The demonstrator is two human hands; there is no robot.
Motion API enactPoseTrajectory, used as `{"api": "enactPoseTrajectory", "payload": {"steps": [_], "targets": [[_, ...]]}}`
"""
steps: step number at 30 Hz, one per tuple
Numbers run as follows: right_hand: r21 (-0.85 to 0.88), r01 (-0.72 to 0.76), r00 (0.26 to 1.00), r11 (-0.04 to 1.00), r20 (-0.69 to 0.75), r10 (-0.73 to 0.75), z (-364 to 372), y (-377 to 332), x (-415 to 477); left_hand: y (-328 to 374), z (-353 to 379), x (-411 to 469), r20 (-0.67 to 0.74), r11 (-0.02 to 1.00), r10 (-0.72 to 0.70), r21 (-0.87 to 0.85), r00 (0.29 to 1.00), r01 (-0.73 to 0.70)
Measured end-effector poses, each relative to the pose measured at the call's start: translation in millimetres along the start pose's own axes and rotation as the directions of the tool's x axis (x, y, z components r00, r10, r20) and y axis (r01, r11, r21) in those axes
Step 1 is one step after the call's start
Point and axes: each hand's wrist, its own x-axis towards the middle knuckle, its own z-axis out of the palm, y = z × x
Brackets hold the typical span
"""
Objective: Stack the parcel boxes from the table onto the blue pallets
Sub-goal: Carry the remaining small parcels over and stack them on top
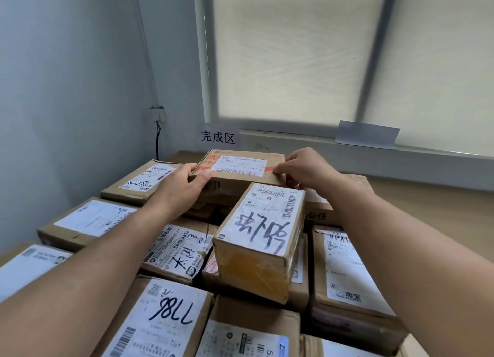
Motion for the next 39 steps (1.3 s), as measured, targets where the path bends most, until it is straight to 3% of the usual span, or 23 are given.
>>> {"api": "enactPoseTrajectory", "payload": {"steps": [3,6,9,12,16,18,20,22,24,26,28,30,35,39], "targets": [[-0.088,0.024,0.999,0.996,-0.039,-0.028,-2.8,-2.3,-9.4,1.7,-4.1,-7.2,0.026,1.0,0.003,0.011,1.0,-0.004],[-0.129,0.059,0.994,0.99,-0.088,-0.07,-12.1,-4.2,-29.4,2.7,-10.8,-23.5,-0.036,0.998,0.047,0.036,0.998,-0.046],[-0.152,0.064,0.985,0.986,-0.152,-0.088,-22.4,-0.2,-58.3,1.1,-20.1,-47.4,-0.071,0.989,0.13,-0.056,0.989,-0.134],[-0.179,0.056,0.985,0.982,-0.152,-0.084,-29.2,9.5,-95.0,-1.2,-24.6,-74.2,0.063,0.961,0.216,-0.19,0.974,-0.201],[-0.026,0.01,0.984,1.0,-0.177,-0.014,-38.1,14.1,-134.2,2.8,-17.8,-102.1,0.317,0.944,0.273,-0.271,0.909,-0.189],[-0.075,-0.031,0.97,0.997,-0.241,0.012,-36.0,15.2,-140.5,4.5,-13.2,-111.9,0.412,0.93,0.293,-0.333,0.863,-0.157],[-0.221,-0.097,0.951,0.97,-0.309,0.025,-31.6,14.0,-150.4,5.8,-12.3,-119.3,0.435,0.916,0.304,-0.377,0.848,-0.135],[-0.254,-0.112,0.933,0.961,-0.359,0.014,-31.1,13.6,-161.1,6.2,-16.0,-126.0,0.438,0.91,0.31,-0.394,0.844,-0.13],[-0.07,-0.071,0.954,0.995,-0.297,0.048,-32.4,9.3,-178.1,6.8,-20.7,-134.0,0.473,0.907,0.33,-0.398,0.817,-0.136],[0.127,-0.051,0.993,0.991,-0.101,0.064,-28.9,2.2,-198.8,6.9,-25.4,-141.7,0.516,0.901,0.347,-0.417,0.784,-0.124],[0.117,-0.008,0.996,0.993,0.087,-0.003,-21.2,1.3,-218.0,6.8,-29.7,-148.0,0.539,0.89,0.369,-0.441,0.757,-0.12],[0.064,0.057,0.98,0.996,0.188,-0.068,-12.0,1.8,-233.0,7.6,-33.3,-154.4,0.549,0.881,0.381,-0.459,0.744,-0.113],[0.244,0.078,0.962,0.967,0.237,-0.138,9.0,6.3,-238.6,0.5,-40.9,-165.9,0.525,0.879,0.387,-0.458,0.759,-0.132],[0.141,0.181,0.956,0.973,0.208,-0.208,25.5,-5.3,-229.3,-6.8,-48.4,-164.3,0.416,0.886,0.367,-0.429,0.832,-0.176]]}}
